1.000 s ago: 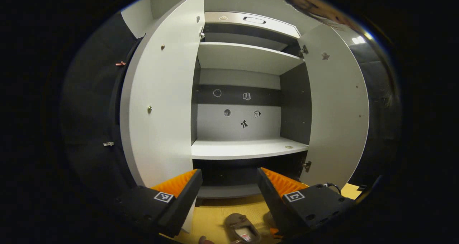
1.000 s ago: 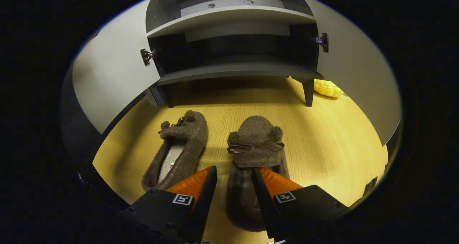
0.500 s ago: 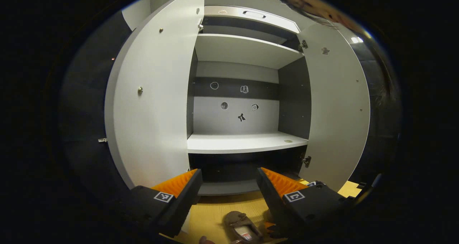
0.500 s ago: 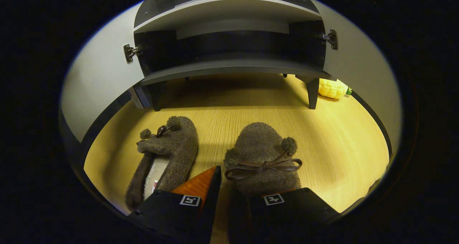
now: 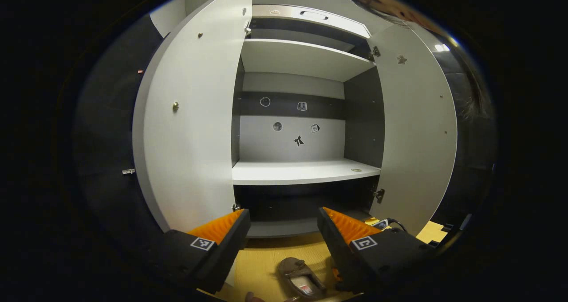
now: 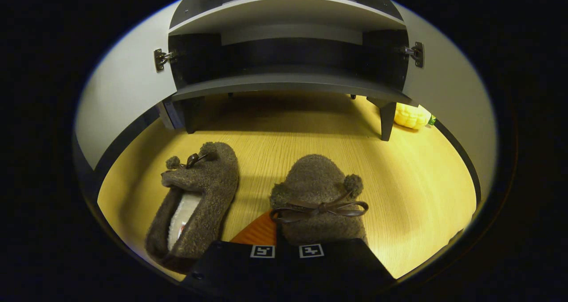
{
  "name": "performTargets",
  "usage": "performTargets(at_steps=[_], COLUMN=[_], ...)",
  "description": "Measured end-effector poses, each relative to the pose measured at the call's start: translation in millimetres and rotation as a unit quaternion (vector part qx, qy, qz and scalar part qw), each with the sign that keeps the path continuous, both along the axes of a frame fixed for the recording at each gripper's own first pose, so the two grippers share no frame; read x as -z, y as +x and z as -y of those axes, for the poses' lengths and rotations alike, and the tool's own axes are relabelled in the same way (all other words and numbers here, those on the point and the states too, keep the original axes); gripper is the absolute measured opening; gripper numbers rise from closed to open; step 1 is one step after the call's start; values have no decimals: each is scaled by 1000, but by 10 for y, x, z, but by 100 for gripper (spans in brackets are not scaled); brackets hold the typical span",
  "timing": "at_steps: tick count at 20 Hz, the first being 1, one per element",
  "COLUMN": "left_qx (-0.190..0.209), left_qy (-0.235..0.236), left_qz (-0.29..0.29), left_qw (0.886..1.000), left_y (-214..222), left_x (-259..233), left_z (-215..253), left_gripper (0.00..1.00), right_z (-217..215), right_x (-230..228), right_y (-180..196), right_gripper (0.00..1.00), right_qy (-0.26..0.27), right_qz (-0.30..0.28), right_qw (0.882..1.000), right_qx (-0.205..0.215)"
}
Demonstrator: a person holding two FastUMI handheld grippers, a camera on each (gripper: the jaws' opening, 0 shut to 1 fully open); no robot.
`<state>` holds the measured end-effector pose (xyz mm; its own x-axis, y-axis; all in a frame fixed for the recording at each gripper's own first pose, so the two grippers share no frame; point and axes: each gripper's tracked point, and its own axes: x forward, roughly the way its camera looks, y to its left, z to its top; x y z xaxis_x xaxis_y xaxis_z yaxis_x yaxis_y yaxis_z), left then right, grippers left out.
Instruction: Grab one shoe with the right hand and put it into the shoe cabinet, grab the other shoe with the left hand and put it into the shoe cabinet; then close the right door with the right hand and the left door with the left hand.
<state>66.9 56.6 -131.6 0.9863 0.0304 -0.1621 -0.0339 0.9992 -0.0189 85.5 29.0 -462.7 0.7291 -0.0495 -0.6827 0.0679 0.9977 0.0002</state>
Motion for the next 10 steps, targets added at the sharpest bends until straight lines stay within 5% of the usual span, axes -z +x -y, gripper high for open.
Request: performTargets(at_steps=[10], left_qx=[0], left_qy=[0], left_qz=[13], left_qw=[1000], left_y=[-426], left_x=[-280], left_z=[175], left_gripper=[96], right_z=[21], right_x=[-1454], right_y=[42], right_gripper=[5], right_qy=[22], right_qz=[84], right_qw=[996], right_qx=[-28])
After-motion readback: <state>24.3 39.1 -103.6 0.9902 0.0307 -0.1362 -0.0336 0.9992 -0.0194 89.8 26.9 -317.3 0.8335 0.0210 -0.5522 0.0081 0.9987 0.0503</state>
